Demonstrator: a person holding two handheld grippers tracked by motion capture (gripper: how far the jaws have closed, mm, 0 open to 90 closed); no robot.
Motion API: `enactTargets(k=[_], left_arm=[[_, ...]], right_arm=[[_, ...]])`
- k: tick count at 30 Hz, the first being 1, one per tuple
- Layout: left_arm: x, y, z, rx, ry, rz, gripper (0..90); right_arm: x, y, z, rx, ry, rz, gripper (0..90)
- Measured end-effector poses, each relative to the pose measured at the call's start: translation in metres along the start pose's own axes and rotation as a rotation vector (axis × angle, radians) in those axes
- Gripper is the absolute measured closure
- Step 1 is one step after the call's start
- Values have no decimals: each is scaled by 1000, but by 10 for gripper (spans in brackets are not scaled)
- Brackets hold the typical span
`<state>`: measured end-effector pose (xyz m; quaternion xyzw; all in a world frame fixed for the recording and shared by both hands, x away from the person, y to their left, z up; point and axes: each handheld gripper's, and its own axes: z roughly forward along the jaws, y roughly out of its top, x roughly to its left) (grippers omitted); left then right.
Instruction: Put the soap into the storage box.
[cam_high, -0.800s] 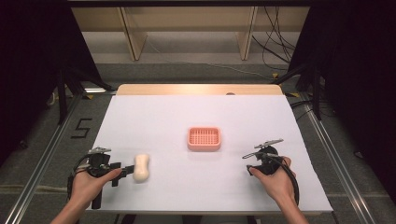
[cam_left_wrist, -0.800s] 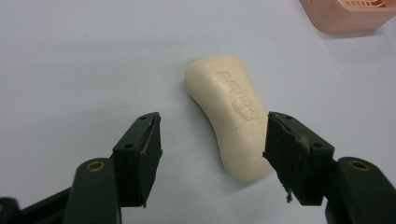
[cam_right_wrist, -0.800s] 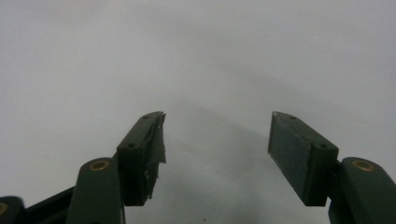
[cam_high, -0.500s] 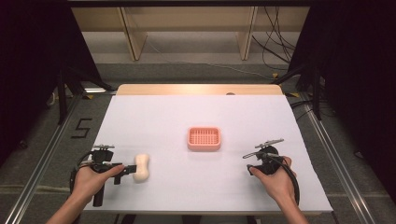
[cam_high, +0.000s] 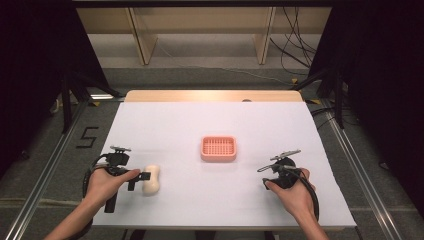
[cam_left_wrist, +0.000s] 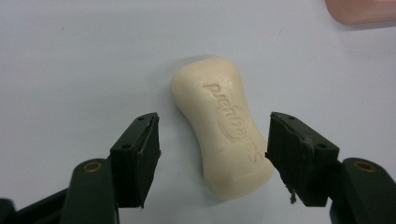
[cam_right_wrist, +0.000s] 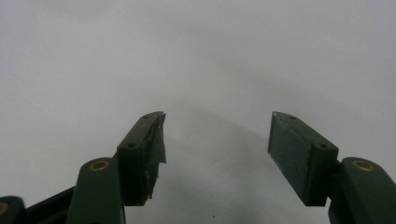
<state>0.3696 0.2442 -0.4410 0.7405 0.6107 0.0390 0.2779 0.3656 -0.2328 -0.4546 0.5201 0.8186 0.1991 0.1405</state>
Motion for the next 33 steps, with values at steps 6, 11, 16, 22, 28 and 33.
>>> enactTargets(k=[6, 11, 16, 22, 28, 33], left_arm=[[-8, 10, 7, 60, 41, 30, 339], [-14, 14, 13, 67, 75, 50, 336], [-15, 17, 21, 115, 80, 82, 336], [-13, 19, 30, 156, 70, 72, 332], [-13, 24, 33, 199, 81, 89, 371], [-12, 26, 36, 233, 88, 112, 435]], right_arm=[[0, 0, 2, 1, 8, 7, 370], [3, 0, 1, 22, 12, 31, 370], [0, 0, 1, 5, 12, -7, 371], [2, 0, 3, 16, 14, -4, 377], [2, 0, 2, 31, 21, -2, 387], [2, 0, 2, 27, 20, 8, 390]])
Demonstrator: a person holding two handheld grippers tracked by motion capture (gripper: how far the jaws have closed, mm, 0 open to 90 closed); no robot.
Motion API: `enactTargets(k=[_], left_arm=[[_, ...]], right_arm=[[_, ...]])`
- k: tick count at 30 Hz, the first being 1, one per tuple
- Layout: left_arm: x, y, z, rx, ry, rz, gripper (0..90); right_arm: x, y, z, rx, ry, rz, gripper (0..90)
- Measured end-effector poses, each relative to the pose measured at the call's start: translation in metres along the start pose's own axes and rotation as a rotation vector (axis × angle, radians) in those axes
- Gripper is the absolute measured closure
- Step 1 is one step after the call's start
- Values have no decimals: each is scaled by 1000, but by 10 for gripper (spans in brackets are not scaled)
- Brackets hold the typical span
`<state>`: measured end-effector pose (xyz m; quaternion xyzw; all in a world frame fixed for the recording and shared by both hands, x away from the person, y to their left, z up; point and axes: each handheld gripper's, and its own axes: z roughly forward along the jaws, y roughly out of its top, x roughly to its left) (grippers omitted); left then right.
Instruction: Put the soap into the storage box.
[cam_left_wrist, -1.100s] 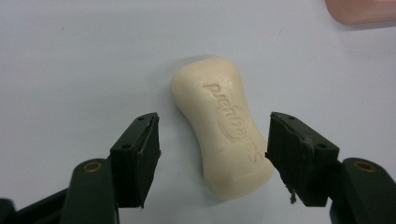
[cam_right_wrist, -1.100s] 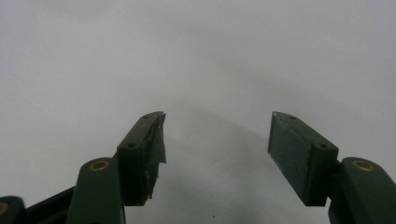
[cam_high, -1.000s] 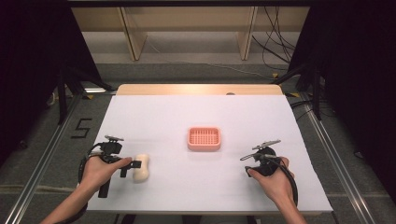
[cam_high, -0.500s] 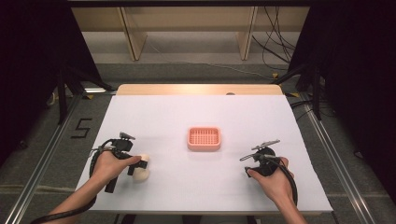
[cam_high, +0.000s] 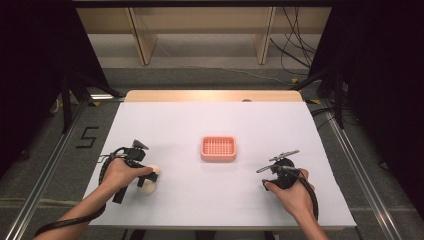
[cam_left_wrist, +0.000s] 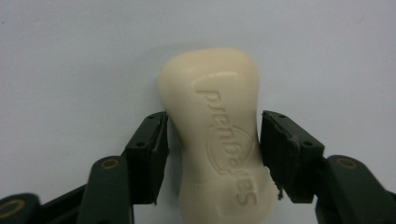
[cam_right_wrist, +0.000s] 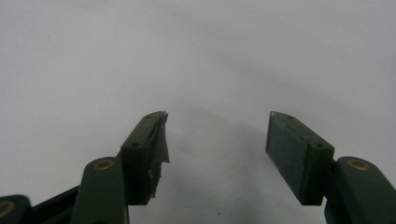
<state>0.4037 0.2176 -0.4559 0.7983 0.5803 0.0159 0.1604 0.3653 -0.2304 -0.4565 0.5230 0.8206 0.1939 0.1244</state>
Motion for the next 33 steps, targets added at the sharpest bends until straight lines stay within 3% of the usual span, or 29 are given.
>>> enactTargets(k=[4, 5, 8, 14, 15, 16, 21, 22, 24, 26, 30, 33], left_arm=[[-4, 1, 3, 19, 10, -12, 460], [-3, 2, 2, 47, 21, 26, 468], [-5, 3, 5, 45, 35, 36, 479], [-6, 5, 5, 84, 41, 20, 480], [-4, 6, 4, 107, 39, 45, 480], [-5, 6, 6, 92, 39, 25, 479], [-3, 7, 6, 109, 42, 27, 477], [-1, 7, 6, 121, 42, 50, 477], [-2, 7, 8, 110, 41, 40, 480], [-1, 8, 7, 139, 49, 78, 481], [-2, 9, 8, 140, 47, 104, 487], [-1, 11, 7, 167, 49, 142, 490]], right_arm=[[1, 0, 1, 1, -1, -1, 390], [1, 0, 1, 3, -1, -1, 390], [2, 0, 0, 18, 5, -3, 390], [1, 0, 0, 4, -1, -7, 391], [2, 0, 0, 13, 4, 6, 390], [1, 0, 0, 15, 5, -15, 390], [2, 0, 0, 22, 9, -4, 390], [1, 0, 2, 4, 7, -18, 390], [3, 0, 1, 21, 7, -16, 390], [3, 1, 3, 9, 3, -17, 390], [4, 1, 2, 15, 9, -27, 390], [3, 0, 1, 18, 7, -37, 390]])
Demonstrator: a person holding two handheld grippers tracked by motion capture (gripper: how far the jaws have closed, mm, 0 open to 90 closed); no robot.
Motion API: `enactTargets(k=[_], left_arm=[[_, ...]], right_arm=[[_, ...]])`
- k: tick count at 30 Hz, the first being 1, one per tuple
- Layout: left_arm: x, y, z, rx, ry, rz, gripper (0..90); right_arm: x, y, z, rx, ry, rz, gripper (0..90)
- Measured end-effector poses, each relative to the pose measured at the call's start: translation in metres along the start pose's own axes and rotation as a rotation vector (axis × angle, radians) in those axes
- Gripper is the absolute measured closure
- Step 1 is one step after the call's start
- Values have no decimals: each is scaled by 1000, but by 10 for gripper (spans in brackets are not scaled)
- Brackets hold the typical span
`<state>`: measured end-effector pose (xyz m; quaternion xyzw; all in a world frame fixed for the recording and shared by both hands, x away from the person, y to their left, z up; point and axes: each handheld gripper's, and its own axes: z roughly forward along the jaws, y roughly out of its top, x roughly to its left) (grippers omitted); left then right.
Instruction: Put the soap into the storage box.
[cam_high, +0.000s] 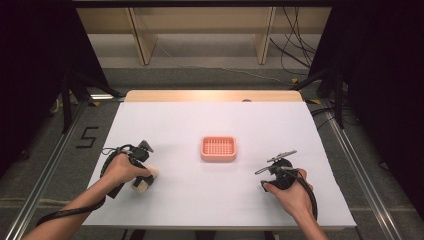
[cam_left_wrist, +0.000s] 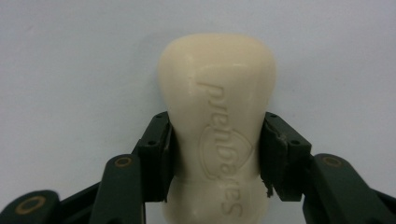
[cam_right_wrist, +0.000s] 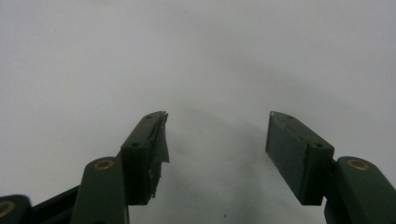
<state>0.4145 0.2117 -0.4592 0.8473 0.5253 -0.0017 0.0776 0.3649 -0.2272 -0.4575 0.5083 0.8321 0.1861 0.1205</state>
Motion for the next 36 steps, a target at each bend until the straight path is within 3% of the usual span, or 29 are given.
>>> enactTargets(k=[2, 15, 16, 19, 22, 36], left_arm=[[0, 0, 1, -13, 4, 19, 492], [-1, 4, 0, 41, 10, 80, 492], [0, 3, 1, 33, 20, 104, 493], [-1, 3, 0, 47, 24, 108, 494], [-1, 2, 1, 35, 19, 111, 494], [6, -6, -2, 4, -4, 126, 496]], right_arm=[[0, 0, 0, -2, 1, 16, 390], [0, 0, 1, -12, 6, -4, 389], [0, 0, 1, -11, 2, -5, 389], [-1, 0, 3, -13, -5, -4, 389], [1, 0, 1, 3, 8, 4, 389], [1, 1, 3, -18, 4, 3, 388]])
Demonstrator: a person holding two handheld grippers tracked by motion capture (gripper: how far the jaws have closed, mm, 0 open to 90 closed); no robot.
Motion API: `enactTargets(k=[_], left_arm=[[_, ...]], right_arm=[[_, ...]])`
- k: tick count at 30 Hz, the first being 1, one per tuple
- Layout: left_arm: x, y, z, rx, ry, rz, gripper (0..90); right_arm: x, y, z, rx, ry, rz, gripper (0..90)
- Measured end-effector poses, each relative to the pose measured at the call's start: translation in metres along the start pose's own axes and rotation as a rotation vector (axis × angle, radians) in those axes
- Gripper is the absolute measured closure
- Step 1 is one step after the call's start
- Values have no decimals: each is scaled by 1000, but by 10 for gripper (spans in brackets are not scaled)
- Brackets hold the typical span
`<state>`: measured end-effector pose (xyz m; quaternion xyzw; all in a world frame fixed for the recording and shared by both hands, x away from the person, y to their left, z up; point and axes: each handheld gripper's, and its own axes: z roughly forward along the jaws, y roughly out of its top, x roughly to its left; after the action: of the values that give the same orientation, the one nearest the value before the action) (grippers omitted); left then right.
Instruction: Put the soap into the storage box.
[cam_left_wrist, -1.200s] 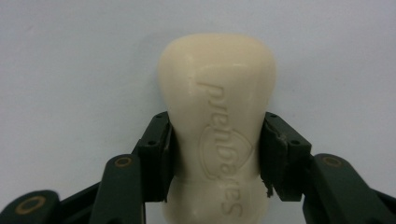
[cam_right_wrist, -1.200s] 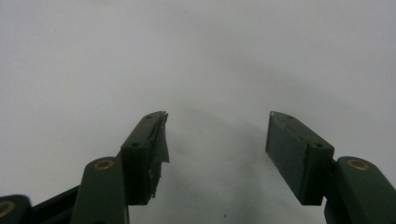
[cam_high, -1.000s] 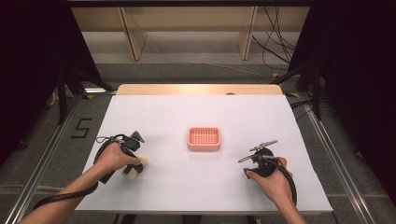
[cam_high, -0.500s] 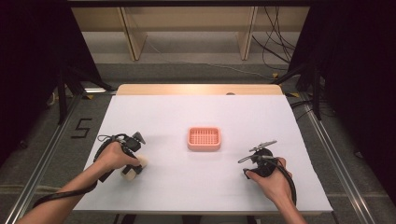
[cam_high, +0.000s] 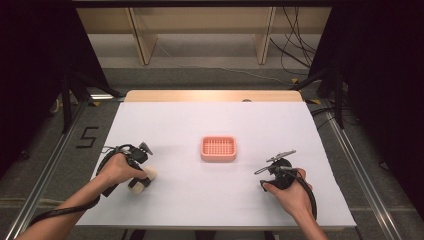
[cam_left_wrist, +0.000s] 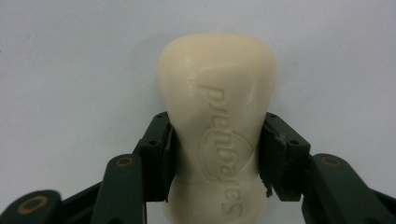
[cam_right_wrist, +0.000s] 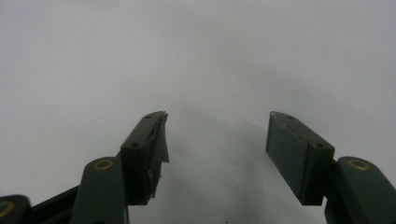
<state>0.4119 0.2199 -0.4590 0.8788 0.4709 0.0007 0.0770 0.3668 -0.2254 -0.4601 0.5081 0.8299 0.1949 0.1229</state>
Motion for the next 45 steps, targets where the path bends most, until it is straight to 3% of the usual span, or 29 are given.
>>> enactTargets(k=[10, 15, 16, 19, 21, 23, 29, 30, 31, 32, 33, 35, 36, 45], left_arm=[[-5, -5, -3, -87, -26, -8, 496], [-8, -7, -7, -108, -38, -13, 496], [-6, -6, -9, -110, -27, 28, 496], [-7, -5, -12, -139, -36, 29, 496], [-7, -5, -14, -133, -37, 41, 496], [-9, -5, -13, -173, -37, 22, 496], [-11, -2, -17, -209, -37, 70, 496], [-14, -3, -17, -213, -46, 37, 496], [-14, -3, -17, -213, -46, 37, 497], [-11, -1, -20, -206, -36, 91, 497], [-13, 0, -20, -226, -43, 81, 497], [-12, 0, -21, -218, -40, 94, 497], [-14, 2, -21, -248, -45, 86, 497], [-15, 6, -23, -257, -42, 107, 496]], right_arm=[[1, 0, -1, 3, -4, 10, 388], [1, 0, -1, 2, -1, 9, 388], [0, 1, -1, -2, 1, 4, 388], [0, 0, -1, 2, -2, 7, 388], [-1, 0, -1, -10, -2, -1, 389], [-1, 0, -1, -16, -8, 1, 388], [-3, 0, -2, -41, -20, -26, 388], [-2, 0, -2, -42, -21, -25, 388], [-2, 0, -2, -42, -21, -25, 388], [-2, 0, -2, -40, -24, -26, 388], [-2, 0, -2, -47, -26, -26, 388], [-3, 0, -2, -45, -23, -30, 388], [-2, 0, -3, -46, -33, -24, 388], [-4, -1, -3, -57, -31, -27, 388]])
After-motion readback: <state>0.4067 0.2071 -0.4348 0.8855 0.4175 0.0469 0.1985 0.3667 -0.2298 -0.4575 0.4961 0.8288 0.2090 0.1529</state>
